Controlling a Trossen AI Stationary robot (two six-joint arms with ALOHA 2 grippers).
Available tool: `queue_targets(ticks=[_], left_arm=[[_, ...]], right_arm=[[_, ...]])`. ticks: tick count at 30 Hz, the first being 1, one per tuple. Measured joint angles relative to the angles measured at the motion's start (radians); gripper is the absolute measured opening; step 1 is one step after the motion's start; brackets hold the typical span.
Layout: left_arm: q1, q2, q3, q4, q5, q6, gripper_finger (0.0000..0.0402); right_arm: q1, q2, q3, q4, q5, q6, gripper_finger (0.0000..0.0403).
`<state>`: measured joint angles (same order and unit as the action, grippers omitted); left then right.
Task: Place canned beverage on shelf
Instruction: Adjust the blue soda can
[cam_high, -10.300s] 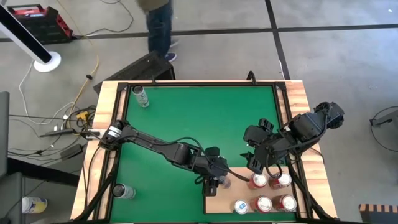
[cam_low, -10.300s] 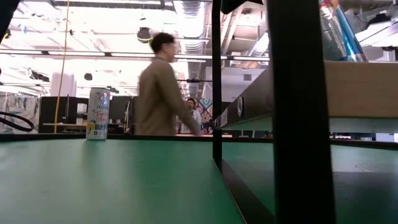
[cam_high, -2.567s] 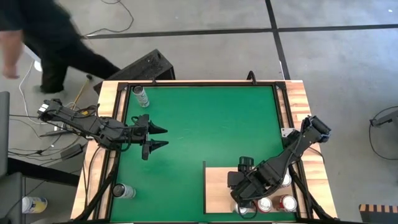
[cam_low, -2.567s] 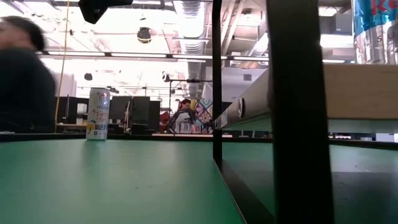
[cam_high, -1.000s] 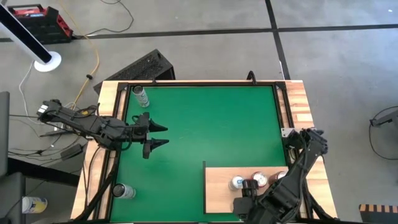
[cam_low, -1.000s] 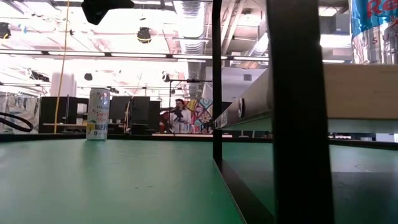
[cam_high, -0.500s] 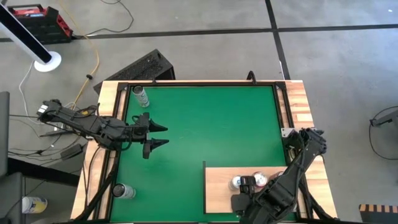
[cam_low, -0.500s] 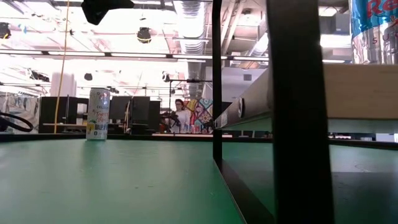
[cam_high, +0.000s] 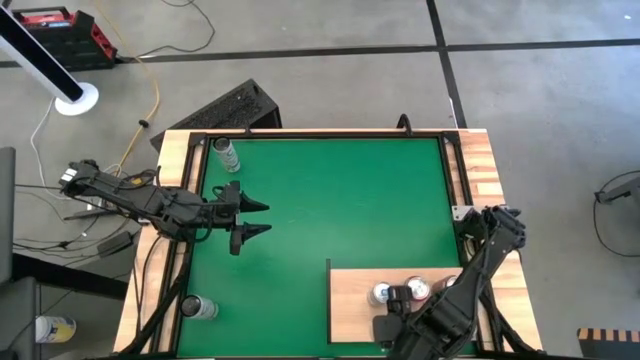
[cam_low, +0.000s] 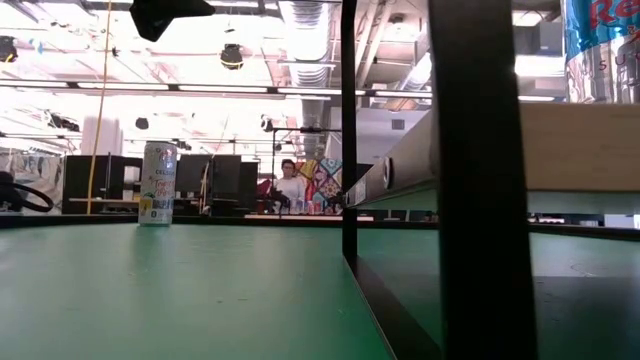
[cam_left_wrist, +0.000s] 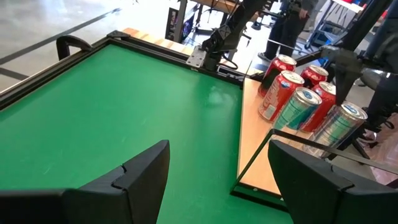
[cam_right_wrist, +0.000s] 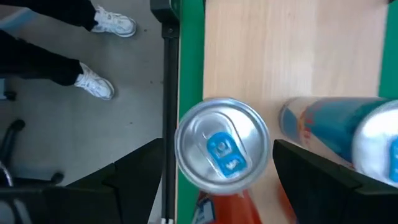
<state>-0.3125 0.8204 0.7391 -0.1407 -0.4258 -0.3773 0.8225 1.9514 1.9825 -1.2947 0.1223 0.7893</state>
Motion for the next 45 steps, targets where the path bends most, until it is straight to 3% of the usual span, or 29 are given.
queue_targets(ticks=[12,24,45], left_arm=[[0.0,0.0,0.0,-0.004,0.0,0.0,0.0256],[0.0,0.0,0.0,-0.004,-0.001,0.0,0.0256],[0.0,0.0,0.0,-0.004,-0.005,0.017,0.0256]], right_arm=[[-0.007,0.0,-0.025,0.016,0.002,0.033,0.0323],[-0.013,0.0,-0.025,0.017,-0.002,0.054,0.0265],[-0.039,0.0,-0.024,0.021,0.002,0.209,0.0261]])
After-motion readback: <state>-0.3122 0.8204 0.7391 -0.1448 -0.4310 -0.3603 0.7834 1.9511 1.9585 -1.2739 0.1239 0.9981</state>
